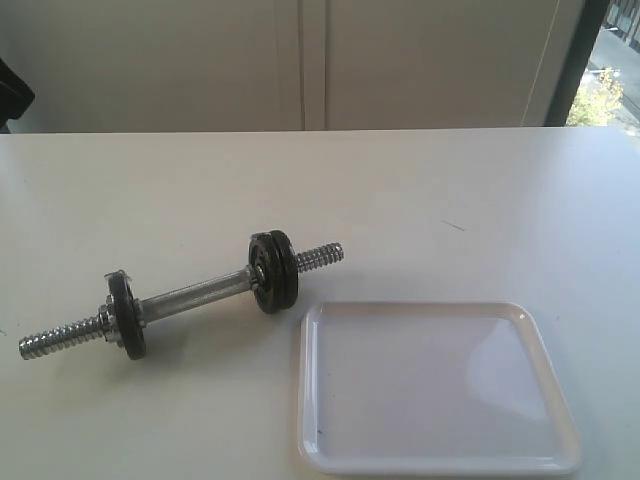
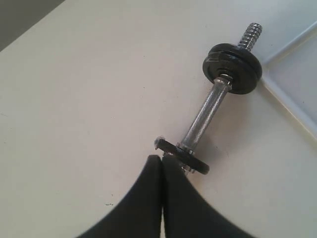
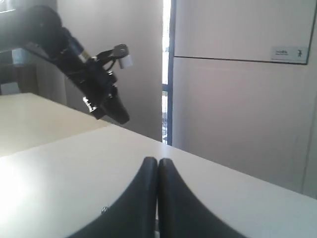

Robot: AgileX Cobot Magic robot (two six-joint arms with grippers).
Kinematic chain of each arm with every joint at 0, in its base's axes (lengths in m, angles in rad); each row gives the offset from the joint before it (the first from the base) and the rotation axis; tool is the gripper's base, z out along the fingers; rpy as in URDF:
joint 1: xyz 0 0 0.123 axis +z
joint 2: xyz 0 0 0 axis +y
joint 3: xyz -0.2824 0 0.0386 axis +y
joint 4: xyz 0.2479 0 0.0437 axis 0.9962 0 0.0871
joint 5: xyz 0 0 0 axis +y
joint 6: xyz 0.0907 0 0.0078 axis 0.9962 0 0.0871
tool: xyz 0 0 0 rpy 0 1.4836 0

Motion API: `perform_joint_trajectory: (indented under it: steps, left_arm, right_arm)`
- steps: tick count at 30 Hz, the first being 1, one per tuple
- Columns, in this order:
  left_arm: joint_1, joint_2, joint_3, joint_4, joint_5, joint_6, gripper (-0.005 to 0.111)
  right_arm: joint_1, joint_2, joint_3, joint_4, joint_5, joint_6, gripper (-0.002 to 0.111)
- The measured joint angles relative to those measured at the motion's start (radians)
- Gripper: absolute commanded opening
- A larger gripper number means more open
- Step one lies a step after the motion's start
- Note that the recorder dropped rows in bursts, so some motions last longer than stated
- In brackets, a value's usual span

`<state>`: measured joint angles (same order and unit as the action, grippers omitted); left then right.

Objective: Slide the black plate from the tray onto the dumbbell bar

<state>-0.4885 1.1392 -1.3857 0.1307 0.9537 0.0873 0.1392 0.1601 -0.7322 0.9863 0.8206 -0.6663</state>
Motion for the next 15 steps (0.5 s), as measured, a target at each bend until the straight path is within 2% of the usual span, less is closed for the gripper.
perform_joint_trajectory:
  steps: [10,13,15]
  left_arm:
    - [0.000,0.000,0.000,0.000,0.000,0.000,0.000]
    - [0.000,0.000,0.000,0.000,0.000,0.000,0.000]
    - [0.000,0.000,0.000,0.000,0.000,0.000,0.000]
  right_arm:
    - [0.000,-0.075,0.256,0.120,-0.328,0.064,0.000]
    - [0.000,-0.137,0.326,0.113,-0.390,0.071,0.000]
    - [0.000,-0.153,0.360,0.035,-0.412,0.119,0.000]
